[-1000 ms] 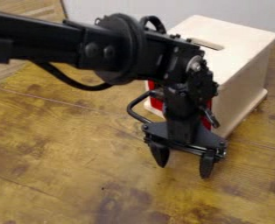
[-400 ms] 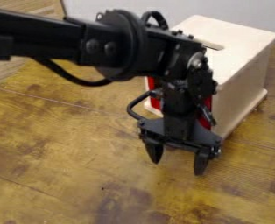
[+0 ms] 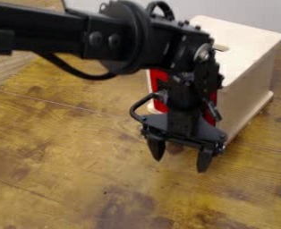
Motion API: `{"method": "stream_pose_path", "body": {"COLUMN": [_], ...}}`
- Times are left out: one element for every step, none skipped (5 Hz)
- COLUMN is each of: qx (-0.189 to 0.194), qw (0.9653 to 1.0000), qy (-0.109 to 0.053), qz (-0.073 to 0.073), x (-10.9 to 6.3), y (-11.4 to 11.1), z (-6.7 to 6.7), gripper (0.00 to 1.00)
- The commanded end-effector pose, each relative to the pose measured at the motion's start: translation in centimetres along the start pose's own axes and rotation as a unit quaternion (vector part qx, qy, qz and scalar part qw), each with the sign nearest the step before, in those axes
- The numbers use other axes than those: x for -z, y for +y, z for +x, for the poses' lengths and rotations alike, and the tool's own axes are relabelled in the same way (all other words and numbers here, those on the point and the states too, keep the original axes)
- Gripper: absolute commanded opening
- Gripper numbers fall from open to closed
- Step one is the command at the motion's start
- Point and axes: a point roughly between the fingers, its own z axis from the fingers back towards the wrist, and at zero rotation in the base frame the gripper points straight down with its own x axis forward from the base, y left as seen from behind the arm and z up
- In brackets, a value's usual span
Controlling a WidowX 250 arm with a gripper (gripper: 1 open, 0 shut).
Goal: Close the drawer
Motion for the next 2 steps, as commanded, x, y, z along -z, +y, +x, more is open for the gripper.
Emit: {"method": "stream_pose_path", "body": {"qx": [-0.005, -0.009], "qw": [0.9989, 0.999], "qy": [-0.045, -0.043], "qz": [-0.015, -0.008], "x": [-3.85, -3.98], "y": [-0.06, 0.28], "z": [1.32, 1.58], "gripper": [1.0, 1.0]}}
